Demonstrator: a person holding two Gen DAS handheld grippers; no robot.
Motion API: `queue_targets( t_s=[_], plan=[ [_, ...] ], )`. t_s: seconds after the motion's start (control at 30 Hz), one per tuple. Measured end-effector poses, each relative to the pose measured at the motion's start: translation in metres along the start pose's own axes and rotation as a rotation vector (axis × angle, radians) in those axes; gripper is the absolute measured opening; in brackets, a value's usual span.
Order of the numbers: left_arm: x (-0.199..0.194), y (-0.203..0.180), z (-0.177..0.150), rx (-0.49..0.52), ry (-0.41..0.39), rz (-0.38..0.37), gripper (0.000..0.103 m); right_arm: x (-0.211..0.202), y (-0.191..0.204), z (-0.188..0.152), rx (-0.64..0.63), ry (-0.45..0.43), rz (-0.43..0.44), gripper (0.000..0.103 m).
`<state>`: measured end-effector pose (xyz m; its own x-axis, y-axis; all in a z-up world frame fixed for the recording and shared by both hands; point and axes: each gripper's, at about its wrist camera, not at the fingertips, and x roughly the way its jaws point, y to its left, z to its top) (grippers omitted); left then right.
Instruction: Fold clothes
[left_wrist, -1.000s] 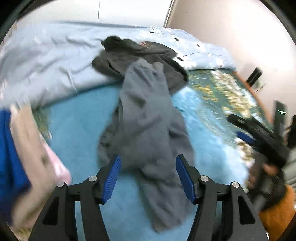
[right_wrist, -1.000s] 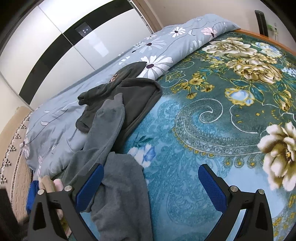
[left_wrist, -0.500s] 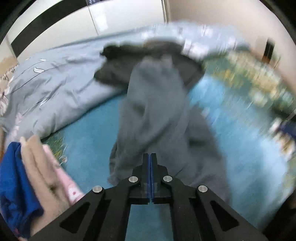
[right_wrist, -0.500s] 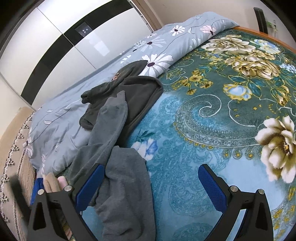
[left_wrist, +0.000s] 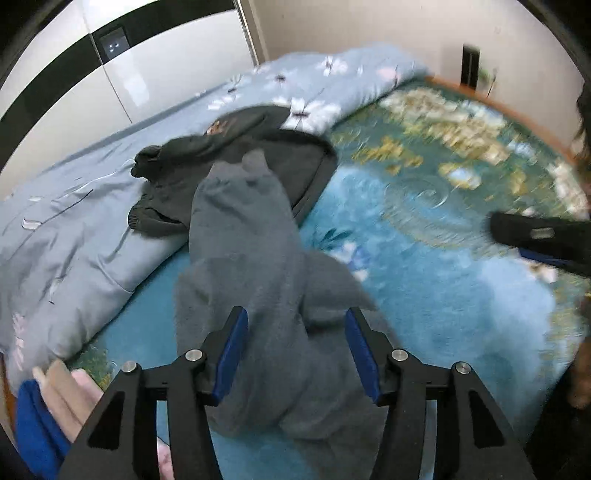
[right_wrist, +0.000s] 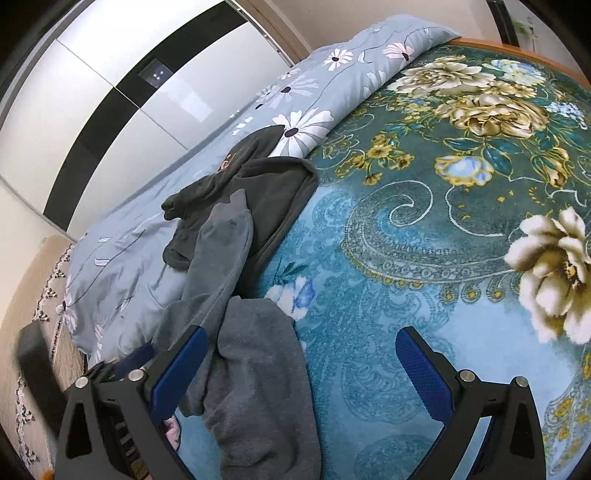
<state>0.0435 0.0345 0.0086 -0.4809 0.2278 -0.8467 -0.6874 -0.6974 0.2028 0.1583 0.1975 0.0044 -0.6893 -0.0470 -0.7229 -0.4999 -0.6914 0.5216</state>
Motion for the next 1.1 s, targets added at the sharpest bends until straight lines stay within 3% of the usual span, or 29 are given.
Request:
queue_targets(
  t_s=[0.13,0.23,0.27,0.33,0.37,0.5,0.53,0.6,0.77,0.93,1.0,1.1],
  plan=[
    [0.034,-0.011,0.002,0.069,0.095,0.080,0.057,0.001,-0.005,0.000,0.024,0.002,0.001,0.103],
    [0.035,0.003,-0.005,-0.017,0.108,0.088,0.053,0.001,-0.009,-0.001,0.049,0.008,0.009,0.103],
    [0.035,0.008,-0.008,-0.048,0.111,0.090,0.033,0.001,-0.010,-0.001,0.055,0.009,0.011,0.103],
    [0.036,0.018,-0.012,-0.110,0.118,0.094,0.015,0.001,-0.011,-0.002,0.061,0.011,0.019,0.103],
    [0.032,0.025,-0.013,-0.158,0.112,0.064,0.010,0.000,-0.011,-0.002,0.062,0.011,0.024,0.103],
    [-0.012,0.050,-0.023,-0.315,0.027,-0.138,0.008,-0.002,-0.009,-0.002,0.063,0.008,0.045,0.103],
    [-0.032,0.053,-0.032,-0.328,-0.013,-0.234,0.008,-0.001,-0.009,-0.002,0.069,0.009,0.061,0.103],
    [-0.058,0.049,-0.047,-0.281,-0.054,-0.358,0.008,0.000,-0.011,-0.001,0.089,0.014,0.106,0.103],
    [-0.088,0.021,-0.083,-0.165,-0.078,-0.432,0.008,0.016,-0.024,-0.005,0.260,0.119,0.388,0.103],
    [-0.099,0.022,-0.093,-0.319,-0.142,-0.522,0.008,0.034,-0.030,-0.014,0.361,0.231,0.487,0.103],
    [-0.100,0.019,-0.090,-0.326,-0.141,-0.556,0.008,0.041,-0.027,-0.017,0.382,0.266,0.552,0.103],
    [-0.105,0.003,-0.085,-0.253,-0.141,-0.586,0.008,0.048,-0.022,-0.021,0.376,0.307,0.583,0.099]
  ],
)
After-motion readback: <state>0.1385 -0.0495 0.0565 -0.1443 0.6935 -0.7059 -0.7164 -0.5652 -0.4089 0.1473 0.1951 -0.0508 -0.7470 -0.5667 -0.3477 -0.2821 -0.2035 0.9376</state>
